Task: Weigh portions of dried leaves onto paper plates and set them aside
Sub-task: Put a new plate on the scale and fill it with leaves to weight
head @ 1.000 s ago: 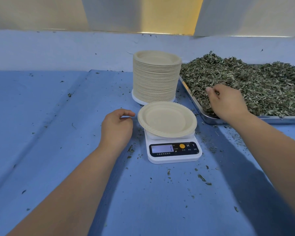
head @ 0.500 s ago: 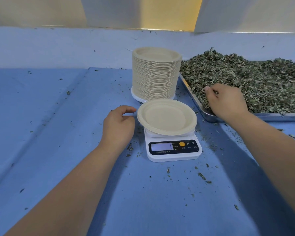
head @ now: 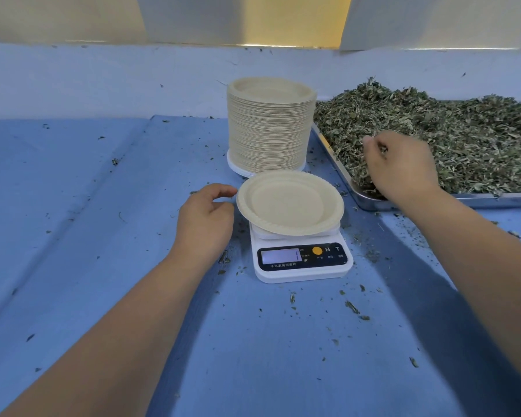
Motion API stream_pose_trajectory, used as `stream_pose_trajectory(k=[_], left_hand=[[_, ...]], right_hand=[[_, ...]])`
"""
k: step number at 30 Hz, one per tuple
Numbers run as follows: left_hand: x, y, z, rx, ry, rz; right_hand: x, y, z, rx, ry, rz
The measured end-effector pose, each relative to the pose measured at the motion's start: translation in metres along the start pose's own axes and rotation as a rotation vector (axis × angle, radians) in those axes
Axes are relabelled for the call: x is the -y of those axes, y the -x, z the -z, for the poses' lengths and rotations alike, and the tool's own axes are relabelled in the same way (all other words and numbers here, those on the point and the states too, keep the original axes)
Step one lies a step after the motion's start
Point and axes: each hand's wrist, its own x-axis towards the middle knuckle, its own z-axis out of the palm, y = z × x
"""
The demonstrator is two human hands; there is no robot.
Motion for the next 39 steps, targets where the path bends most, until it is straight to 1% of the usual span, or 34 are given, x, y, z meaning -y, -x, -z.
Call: stream_pose_trajectory(k=[3, 6, 9, 11, 13, 17, 18, 20, 25, 27, 29, 31, 33, 35, 39], left_hand=[[-0.001, 0.001, 0.0, 0.013, -0.016, -0.002], [-0.003, 0.002, -0.001, 0.012, -0.006, 0.003], [-0.004, 0.002, 0.0, 0.001, 0.003, 0.012], [-0.003, 0.003, 0.0, -0.004, 0.002, 0.015], [-0.003, 0.003, 0.0, -0.008, -0.002, 0.012], [-0.003, 0.003, 0.001, -0.012, 0.002, 0.029], [-0.004, 0.003, 0.001, -0.011, 0.006, 0.031], [-0.006, 0.004, 0.001, -0.006, 0.018, 0.026], [-0.005, 0.004, 0.001, 0.002, 0.027, 0.019], [-0.004, 0.003, 0.001, -0.006, 0.019, 0.021], [-0.004, 0.003, 0.0, -0.027, 0.018, 0.018], [-0.006, 0.003, -0.002, -0.046, 0.032, 0.015], [-0.007, 0.003, -0.002, -0.041, 0.023, 0.002], [-0.009, 0.005, -0.002, -0.008, -0.002, -0.035], [-0.015, 0.013, -0.003, 0.073, -0.032, -0.155]], right_hand=[[0.02, -0.008, 0.011, -0.066, -0.032, 0.057], [0.047, -0.015, 0.02, -0.12, -0.116, 0.144], [0.078, -0.016, 0.023, -0.189, -0.201, 0.193], [0.097, -0.01, 0.018, -0.196, -0.252, 0.226], [0.11, 0.001, 0.009, -0.125, -0.251, 0.277], [0.119, 0.02, -0.012, 0.259, -0.147, 0.358], [0.118, 0.022, -0.014, 0.306, -0.143, 0.353], [0.114, 0.022, -0.014, 0.29, -0.159, 0.332], [0.085, 0.018, 0.0, 0.109, -0.323, 0.218], [0.063, 0.021, 0.002, 0.028, -0.319, 0.156], [0.038, 0.028, 0.002, -0.011, -0.262, 0.094], [0.014, 0.032, 0.001, 0.01, -0.142, 0.078], [-0.004, 0.031, -0.003, 0.086, -0.025, 0.057], [-0.013, 0.029, -0.008, 0.153, 0.046, 0.011], [-0.015, 0.029, -0.015, 0.229, 0.179, 0.029]])
